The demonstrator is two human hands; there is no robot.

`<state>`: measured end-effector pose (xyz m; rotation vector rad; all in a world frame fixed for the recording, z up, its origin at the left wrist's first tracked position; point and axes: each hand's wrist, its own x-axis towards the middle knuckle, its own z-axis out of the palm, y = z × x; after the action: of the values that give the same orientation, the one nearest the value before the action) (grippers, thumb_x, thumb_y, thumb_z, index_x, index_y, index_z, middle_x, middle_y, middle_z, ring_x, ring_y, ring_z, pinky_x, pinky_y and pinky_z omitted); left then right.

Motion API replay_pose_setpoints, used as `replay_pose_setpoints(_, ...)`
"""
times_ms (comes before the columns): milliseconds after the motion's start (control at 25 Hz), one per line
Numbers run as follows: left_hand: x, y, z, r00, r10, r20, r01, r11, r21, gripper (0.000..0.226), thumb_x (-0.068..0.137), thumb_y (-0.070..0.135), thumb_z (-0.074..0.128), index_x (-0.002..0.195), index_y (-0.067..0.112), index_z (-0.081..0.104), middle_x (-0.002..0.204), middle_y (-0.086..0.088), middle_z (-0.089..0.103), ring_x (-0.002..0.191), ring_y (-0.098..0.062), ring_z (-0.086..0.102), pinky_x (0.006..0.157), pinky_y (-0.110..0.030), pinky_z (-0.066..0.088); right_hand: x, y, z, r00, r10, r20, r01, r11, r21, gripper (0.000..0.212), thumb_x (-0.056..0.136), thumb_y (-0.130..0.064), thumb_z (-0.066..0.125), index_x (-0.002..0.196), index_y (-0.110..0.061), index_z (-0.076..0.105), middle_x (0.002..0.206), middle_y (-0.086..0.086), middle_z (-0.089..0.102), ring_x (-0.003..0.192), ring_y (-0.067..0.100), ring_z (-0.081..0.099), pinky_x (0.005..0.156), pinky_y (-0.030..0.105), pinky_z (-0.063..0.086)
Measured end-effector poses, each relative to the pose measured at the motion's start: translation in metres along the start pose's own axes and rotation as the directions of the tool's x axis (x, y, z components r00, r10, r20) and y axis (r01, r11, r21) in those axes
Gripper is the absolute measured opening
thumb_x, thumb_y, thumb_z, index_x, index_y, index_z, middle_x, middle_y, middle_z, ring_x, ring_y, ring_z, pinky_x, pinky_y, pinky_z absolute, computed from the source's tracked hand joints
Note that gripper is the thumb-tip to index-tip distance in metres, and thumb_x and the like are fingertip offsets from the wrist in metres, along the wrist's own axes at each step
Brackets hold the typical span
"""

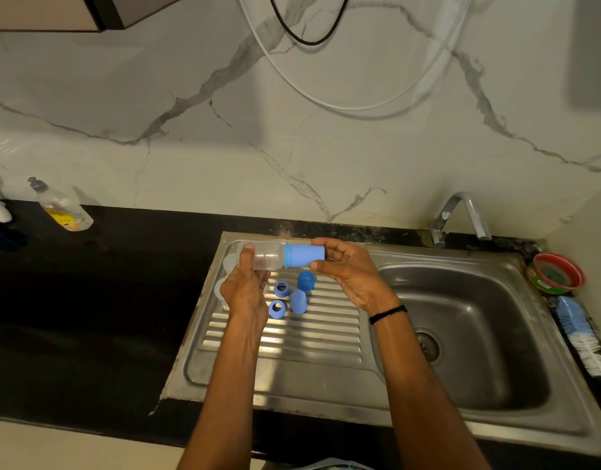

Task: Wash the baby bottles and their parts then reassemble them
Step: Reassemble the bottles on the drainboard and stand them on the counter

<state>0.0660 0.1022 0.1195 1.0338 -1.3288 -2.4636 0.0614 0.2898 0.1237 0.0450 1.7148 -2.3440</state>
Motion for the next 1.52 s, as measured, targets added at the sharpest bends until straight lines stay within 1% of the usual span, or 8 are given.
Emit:
replay_pose_setpoints(240, -0.005, -0.013, 0.002, 0.998, 0.007, -0.069, -0.012, 0.997, -0.073, 0.036, 0.085, 0.034, 0.079, 0.112, 0.014, 0.066, 0.108, -0.008, 0.074, 0.095, -0.021, 0.075, 0.082, -0.033, 0.061, 0.002, -0.014, 0.001, 0.999, -0.042, 0.011, 0.043, 0.993, -0.108, 0.051, 0.074, 0.009, 0.077, 0.122, -0.002, 0.065, 0.117, 0.01, 0.071, 0.109, 0.022, 0.068, 0.089, 0.028, 0.056)
replay_pose_setpoints(400, -0.009, -0.006, 0.013, 0.998, 0.04, -0.053, -0.043, 0.997, -0.068, 0.013, 0.09, 0.028, 0.075, 0.091, 0.02, 0.066, 0.093, -0.003, 0.073, 0.092, -0.021, 0.073, 0.077, -0.032, 0.059, 0.0, -0.017, 0.001, 0.999, -0.027, 0.025, 0.028, 0.997, -0.067, 0.047, 0.076, 0.009, 0.075, 0.12, -0.006, 0.066, 0.114, 0.007, 0.072, 0.107, 0.02, 0.068, 0.089, 0.029, 0.056)
replay_pose_setpoints(720, -0.006, -0.014, -0.001, 0.997, 0.071, -0.004, -0.071, 0.997, -0.014, 0.014, 0.089, 0.03, 0.076, 0.098, 0.024, 0.067, 0.095, 0.0, 0.075, 0.094, -0.021, 0.074, 0.081, -0.034, 0.06, -0.002, -0.011, -0.004, 0.997, -0.026, 0.078, 0.034, 0.994, -0.105, 0.044, 0.073, 0.006, 0.078, 0.112, -0.015, 0.071, 0.116, 0.008, 0.072, 0.11, 0.023, 0.067, 0.092, 0.032, 0.055)
replay_pose_setpoints(880, -0.007, -0.018, -0.005, 0.982, 0.182, 0.041, -0.185, 0.981, 0.063, 0.007, 0.091, 0.028, 0.074, 0.095, 0.028, 0.069, 0.092, 0.006, 0.076, 0.095, -0.019, 0.073, 0.088, -0.039, 0.059, -0.004, -0.012, -0.006, 0.997, -0.048, 0.067, 0.057, 0.988, -0.141, 0.042, 0.073, 0.006, 0.079, 0.109, -0.015, 0.072, 0.111, 0.004, 0.073, 0.107, 0.02, 0.069, 0.085, 0.026, 0.056)
replay_pose_setpoints(1080, -0.011, -0.024, -0.006, 0.961, 0.265, 0.082, -0.275, 0.95, 0.151, 0.002, 0.092, 0.028, 0.072, 0.092, 0.027, 0.071, 0.081, 0.01, 0.077, 0.082, -0.01, 0.074, 0.083, -0.035, 0.06, -0.006, -0.011, -0.008, 0.997, -0.051, 0.057, 0.064, 0.965, -0.253, 0.04, 0.073, -0.001, 0.082, 0.107, -0.02, 0.072, 0.106, -0.002, 0.075, 0.104, 0.016, 0.069, 0.084, 0.024, 0.056)
replay_pose_setpoints(1280, -0.012, -0.028, -0.009, 0.945, 0.318, 0.083, -0.327, 0.934, 0.145, 0.028, 0.091, 0.026, 0.074, 0.113, 0.009, 0.071, 0.102, -0.007, 0.076, 0.096, -0.021, 0.074, 0.084, -0.033, 0.062, -0.009, -0.01, -0.006, 0.999, -0.029, 0.034, 0.037, 0.963, -0.266, 0.04, 0.072, -0.002, 0.083, 0.106, -0.019, 0.072, 0.104, -0.005, 0.075, 0.101, 0.012, 0.07, 0.082, 0.022, 0.056)
replay_pose_setpoints(1400, -0.017, -0.031, -0.005, 0.937, 0.343, 0.069, -0.349, 0.927, 0.134, 0.037, 0.09, 0.024, 0.074, 0.12, 0.004, 0.068, 0.108, -0.01, 0.075, 0.098, -0.021, 0.073, 0.08, -0.026, 0.061, -0.008, -0.009, -0.004, 1.0, -0.023, 0.007, 0.024, 0.965, -0.262, 0.039, 0.07, -0.002, 0.084, 0.104, -0.019, 0.073, 0.103, -0.003, 0.075, 0.098, 0.013, 0.071, 0.081, 0.023, 0.057)
replay_pose_setpoints(1520, -0.018, -0.036, -0.009, 0.935, 0.347, 0.074, -0.355, 0.923, 0.152, 0.038, 0.09, 0.027, 0.074, 0.12, 0.005, 0.068, 0.107, -0.009, 0.075, 0.097, -0.021, 0.073, 0.079, -0.027, 0.062, -0.008, -0.006, -0.004, 1.0, -0.025, 0.006, 0.026, 0.956, -0.293, 0.039, 0.07, -0.005, 0.086, 0.104, -0.018, 0.074, 0.104, 0.0, 0.075, 0.1, 0.016, 0.071, 0.083, 0.026, 0.058)
